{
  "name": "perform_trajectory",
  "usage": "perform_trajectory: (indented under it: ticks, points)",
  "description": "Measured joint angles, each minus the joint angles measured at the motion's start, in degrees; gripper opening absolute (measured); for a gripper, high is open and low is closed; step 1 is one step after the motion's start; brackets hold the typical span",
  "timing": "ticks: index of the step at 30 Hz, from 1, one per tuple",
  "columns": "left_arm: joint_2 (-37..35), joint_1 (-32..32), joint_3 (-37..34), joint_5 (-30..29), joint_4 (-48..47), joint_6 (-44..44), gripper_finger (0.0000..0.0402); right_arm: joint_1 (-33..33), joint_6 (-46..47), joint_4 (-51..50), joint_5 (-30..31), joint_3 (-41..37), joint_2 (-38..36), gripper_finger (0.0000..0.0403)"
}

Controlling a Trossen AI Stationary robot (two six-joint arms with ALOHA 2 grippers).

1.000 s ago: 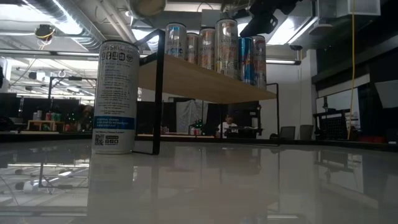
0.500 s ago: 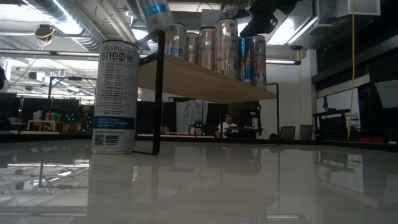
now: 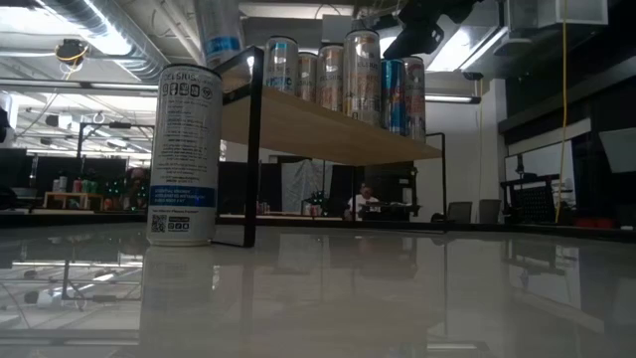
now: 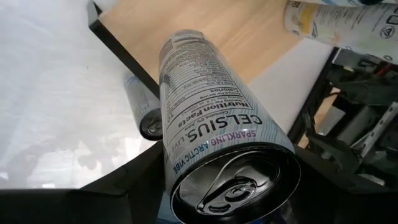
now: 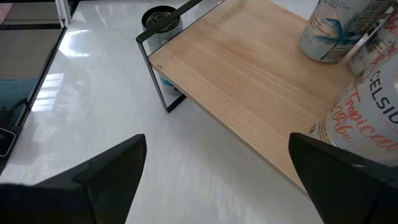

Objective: Place canned beverage on shelf
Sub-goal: Put the white-blue soda can on the shelf aligned with the other white-blue soda can

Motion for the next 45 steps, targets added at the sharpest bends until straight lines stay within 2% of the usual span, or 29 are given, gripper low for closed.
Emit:
perform_trajectory:
  ticks: [10, 23, 32, 45]
  points:
    - [3.5, 0.2, 0.1, 3.3, -1.6, 2.4, 0.0259, 0.0, 0.0, 0.0, 0.0, 0.0, 0.0, 0.0388]
    - [8.7, 4.3, 0.0, 8.9, -1.8, 7.6, 0.0262, 0.0, 0.0, 0.0, 0.0, 0.0, 0.0, 0.0388]
    - [9.5, 5.4, 0.0, 10.1, -1.2, 10.9, 0.0295, 0.0, 0.0, 0.0, 0.0, 0.0, 0.0, 0.0388]
    - [9.5, 5.4, 0.0, 10.3, -1.2, 12.3, 0.0294, 0.0, 0.0, 0.0, 0.0, 0.0, 0.0, 0.0388]
